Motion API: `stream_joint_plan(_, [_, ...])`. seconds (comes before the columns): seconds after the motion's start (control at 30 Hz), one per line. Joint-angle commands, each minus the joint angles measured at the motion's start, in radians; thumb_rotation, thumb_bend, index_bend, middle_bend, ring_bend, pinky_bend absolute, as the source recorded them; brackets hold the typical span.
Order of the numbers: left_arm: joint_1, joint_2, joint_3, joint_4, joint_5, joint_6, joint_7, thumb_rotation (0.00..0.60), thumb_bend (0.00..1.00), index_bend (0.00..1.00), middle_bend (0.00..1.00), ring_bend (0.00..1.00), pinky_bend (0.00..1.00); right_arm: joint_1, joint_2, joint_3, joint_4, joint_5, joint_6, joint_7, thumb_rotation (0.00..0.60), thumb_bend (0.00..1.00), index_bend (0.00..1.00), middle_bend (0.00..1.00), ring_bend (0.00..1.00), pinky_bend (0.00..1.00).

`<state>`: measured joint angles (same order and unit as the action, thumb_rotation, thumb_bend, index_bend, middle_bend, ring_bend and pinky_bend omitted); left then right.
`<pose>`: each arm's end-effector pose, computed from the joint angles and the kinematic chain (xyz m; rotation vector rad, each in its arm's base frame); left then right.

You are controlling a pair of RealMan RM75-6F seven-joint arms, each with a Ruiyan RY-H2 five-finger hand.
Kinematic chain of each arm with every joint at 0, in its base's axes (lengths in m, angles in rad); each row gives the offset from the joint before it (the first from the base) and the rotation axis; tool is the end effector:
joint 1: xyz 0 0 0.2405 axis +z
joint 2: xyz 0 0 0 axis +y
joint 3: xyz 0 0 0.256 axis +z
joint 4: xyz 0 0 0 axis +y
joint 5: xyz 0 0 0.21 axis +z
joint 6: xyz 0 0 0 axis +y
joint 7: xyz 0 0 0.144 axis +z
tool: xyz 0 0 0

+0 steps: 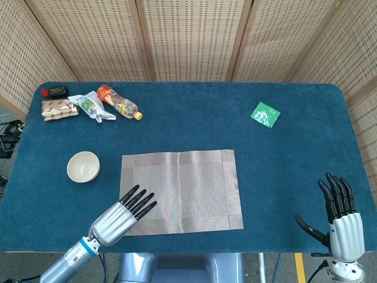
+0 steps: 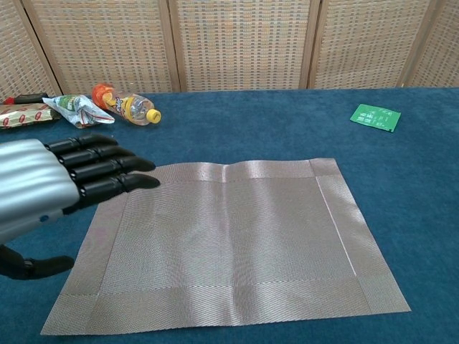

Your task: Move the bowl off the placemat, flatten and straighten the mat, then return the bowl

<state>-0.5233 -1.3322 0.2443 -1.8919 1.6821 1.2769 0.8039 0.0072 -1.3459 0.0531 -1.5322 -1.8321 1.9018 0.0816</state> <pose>-0.1515 0.1755 0.0260 -2.2012 -0.2977 -0.8751 -0.2555 -0.1419 0.1379 1.2433 -0.6871 1.4702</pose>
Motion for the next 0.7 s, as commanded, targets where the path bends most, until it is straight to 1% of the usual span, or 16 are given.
stream_joint_plan(0.03, [0.067,0.065,0.026,0.015,0.051,0.109,-0.106,0.6,0.26,0.0,0.0,0.0,0.0,-0.005,0.003,-0.007,-0.007,-0.01,0.004,-0.008,0.6,0.24,0.06,0.0,0.0,0.0])
stream_joint_plan(0.1, [0.095,0.091,0.026,0.039,0.045,0.147,-0.166,0.6,0.26,0.0,0.0,0.0,0.0,-0.008,0.006,-0.013,-0.011,-0.016,0.003,-0.011,0.6,0.24,0.06,0.0,0.0,0.0])
stream_joint_plan(0.2, [0.133,0.129,0.01,0.116,0.001,0.188,-0.275,0.6,0.26,0.01,0.0,0.0,0.0,-0.012,0.014,-0.03,-0.02,-0.033,-0.006,-0.022,0.6,0.24,0.06,0.0,0.0,0.0])
stream_joint_plan(0.37, [0.168,0.15,-0.029,0.244,-0.1,0.176,-0.393,0.6,0.26,0.04,0.0,0.0,0.0,-0.017,0.018,-0.047,-0.031,-0.059,-0.015,-0.049,0.6,0.24,0.06,0.0,0.0,0.0])
stream_joint_plan(0.4, [0.174,0.146,-0.045,0.29,-0.139,0.164,-0.425,0.6,0.26,0.05,0.0,0.0,0.0,-0.017,0.018,-0.05,-0.033,-0.062,-0.019,-0.051,0.6,0.24,0.06,0.0,0.0,0.0])
stream_joint_plan(0.47, [0.18,0.126,-0.069,0.364,-0.173,0.142,-0.473,0.6,0.26,0.05,0.0,0.0,0.0,-0.018,0.02,-0.052,-0.038,-0.062,-0.024,-0.053,0.6,0.24,0.06,0.0,0.0,0.0])
stream_joint_plan(0.6, [0.184,0.085,-0.108,0.466,-0.228,0.091,-0.538,0.6,0.26,0.09,0.0,0.0,0.0,-0.018,0.023,-0.055,-0.042,-0.061,-0.032,-0.051,0.6,0.24,0.06,0.0,0.0,0.0])
stream_joint_plan(0.7, [0.181,0.047,-0.137,0.533,-0.261,0.051,-0.574,0.6,0.26,0.14,0.0,0.0,0.0,-0.018,0.022,-0.053,-0.043,-0.062,-0.035,-0.054,0.6,0.24,0.06,0.0,0.0,0.0])
